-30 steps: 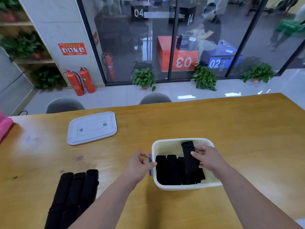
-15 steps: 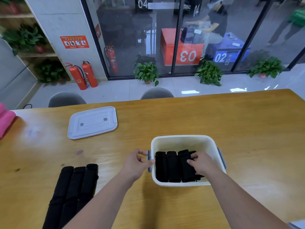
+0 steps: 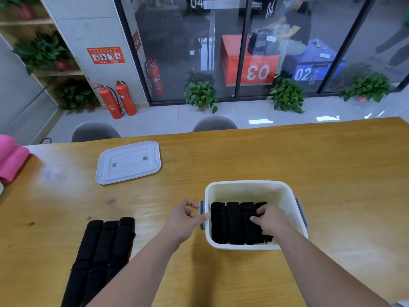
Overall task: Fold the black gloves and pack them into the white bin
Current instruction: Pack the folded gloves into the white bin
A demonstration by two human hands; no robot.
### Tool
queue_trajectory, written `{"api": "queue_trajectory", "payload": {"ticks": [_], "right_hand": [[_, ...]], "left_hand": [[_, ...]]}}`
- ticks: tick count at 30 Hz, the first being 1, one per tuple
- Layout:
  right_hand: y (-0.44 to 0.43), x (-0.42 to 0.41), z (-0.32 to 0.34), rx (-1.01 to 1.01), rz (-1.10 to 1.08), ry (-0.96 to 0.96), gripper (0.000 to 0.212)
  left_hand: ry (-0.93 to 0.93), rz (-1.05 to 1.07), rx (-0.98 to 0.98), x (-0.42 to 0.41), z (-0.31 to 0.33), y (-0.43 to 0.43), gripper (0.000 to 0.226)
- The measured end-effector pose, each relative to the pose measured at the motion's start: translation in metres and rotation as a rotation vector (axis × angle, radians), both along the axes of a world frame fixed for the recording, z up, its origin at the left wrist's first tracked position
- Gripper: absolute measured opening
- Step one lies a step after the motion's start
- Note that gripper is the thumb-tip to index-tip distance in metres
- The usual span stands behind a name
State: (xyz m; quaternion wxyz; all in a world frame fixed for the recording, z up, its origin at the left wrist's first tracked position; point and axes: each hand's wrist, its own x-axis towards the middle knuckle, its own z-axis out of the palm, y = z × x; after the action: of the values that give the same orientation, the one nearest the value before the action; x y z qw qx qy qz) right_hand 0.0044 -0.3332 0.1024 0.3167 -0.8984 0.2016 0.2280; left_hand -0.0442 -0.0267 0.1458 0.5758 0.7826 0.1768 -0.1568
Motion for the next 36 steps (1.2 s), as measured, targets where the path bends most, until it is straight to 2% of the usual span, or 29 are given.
{"api": "queue_trajectory", "payload": {"ticks": [3,10,12,17,20,24,32,36], "right_hand": [[0.004,-0.002,0.009,-0.132,0.054,-0.017,0.042],[0.015,-0.003,0.034,-0.285,0.069,-0.116,0.038],[0.02,0.0,0.04,-0.214,0.068,-0.179,0.032],[0.051,0.006,0.06,0.134,0.07,-0.337,0.022],[0.083,0.008,0.077,0.265,0.125,-0.377,0.016],[0.125,0.008,0.085,0.422,0.207,-0.38,0.02],[0.203,-0.005,0.085,0.468,0.419,-0.286,0.024],[0.233,-0.017,0.072,0.441,0.548,-0.218,0.027]], "left_hand": [[0.01,0.002,-0.001,0.0,-0.001,0.0,0.049],[0.027,0.011,-0.019,-0.01,-0.006,0.006,0.053],[0.025,0.014,-0.028,-0.014,-0.007,0.01,0.051],[0.013,0.046,-0.024,-0.024,-0.002,0.028,0.038],[-0.003,0.079,-0.011,-0.031,0.0,0.042,0.036],[-0.021,0.12,0.011,-0.044,-0.002,0.065,0.035],[-0.003,0.205,0.187,-0.079,-0.01,0.112,0.042],[0.023,0.217,0.344,-0.103,-0.02,0.136,0.048]]}}
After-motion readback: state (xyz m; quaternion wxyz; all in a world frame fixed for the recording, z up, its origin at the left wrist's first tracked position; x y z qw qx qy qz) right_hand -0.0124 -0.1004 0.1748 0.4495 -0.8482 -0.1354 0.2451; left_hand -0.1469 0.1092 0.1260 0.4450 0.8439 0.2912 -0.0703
